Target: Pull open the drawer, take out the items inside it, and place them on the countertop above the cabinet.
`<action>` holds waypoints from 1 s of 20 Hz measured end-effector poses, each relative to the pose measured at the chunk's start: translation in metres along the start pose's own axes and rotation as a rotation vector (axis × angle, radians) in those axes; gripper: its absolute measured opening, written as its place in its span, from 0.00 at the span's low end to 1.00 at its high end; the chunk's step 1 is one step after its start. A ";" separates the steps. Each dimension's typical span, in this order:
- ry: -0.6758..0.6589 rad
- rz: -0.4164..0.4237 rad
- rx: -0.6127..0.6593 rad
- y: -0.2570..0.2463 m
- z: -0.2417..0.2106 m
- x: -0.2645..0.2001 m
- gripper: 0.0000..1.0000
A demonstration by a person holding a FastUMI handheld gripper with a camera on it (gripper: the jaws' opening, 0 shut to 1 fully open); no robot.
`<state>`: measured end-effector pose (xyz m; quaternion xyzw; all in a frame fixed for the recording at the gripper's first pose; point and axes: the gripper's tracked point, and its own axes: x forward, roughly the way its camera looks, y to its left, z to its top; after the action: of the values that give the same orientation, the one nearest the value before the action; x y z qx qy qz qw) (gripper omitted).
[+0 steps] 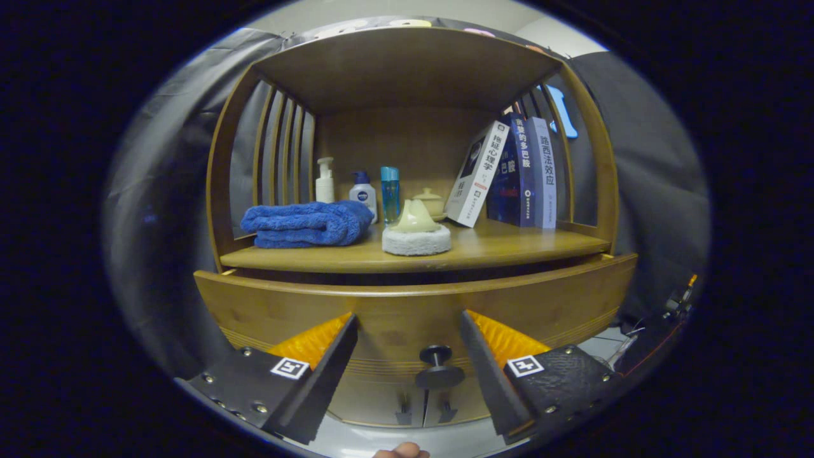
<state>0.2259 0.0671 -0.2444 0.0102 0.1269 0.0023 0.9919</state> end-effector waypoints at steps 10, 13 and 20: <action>0.000 0.008 0.017 0.000 0.005 0.031 0.97; -0.016 0.010 0.030 -0.001 0.005 0.031 0.98; -0.024 0.013 0.045 -0.001 0.006 0.031 0.98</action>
<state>0.2575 0.0660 -0.2461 0.0334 0.1149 0.0056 0.9928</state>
